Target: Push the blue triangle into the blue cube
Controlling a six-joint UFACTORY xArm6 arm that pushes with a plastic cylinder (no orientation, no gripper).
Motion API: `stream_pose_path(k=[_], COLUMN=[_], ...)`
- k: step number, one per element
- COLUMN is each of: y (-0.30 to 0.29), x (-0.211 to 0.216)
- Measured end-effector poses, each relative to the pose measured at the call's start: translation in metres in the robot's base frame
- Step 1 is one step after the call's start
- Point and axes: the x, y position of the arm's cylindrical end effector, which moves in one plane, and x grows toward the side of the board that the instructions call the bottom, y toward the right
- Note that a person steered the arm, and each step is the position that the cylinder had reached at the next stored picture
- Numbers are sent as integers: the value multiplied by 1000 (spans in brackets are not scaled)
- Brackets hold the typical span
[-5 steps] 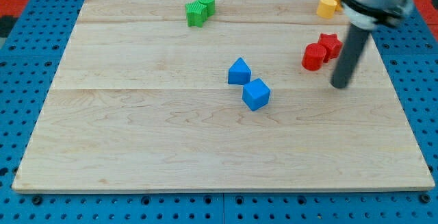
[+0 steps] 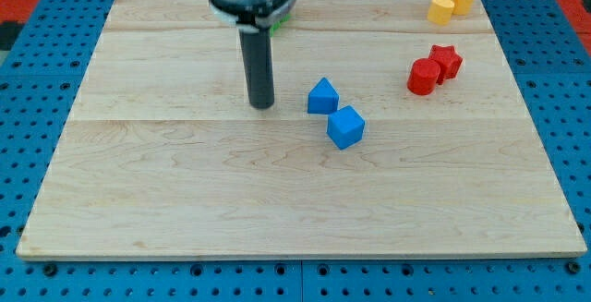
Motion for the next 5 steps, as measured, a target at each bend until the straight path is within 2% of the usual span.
stream_pose_path(k=[1,2,3,4,5], y=[49,106,105,88,113], x=[-17,0,35,46,59])
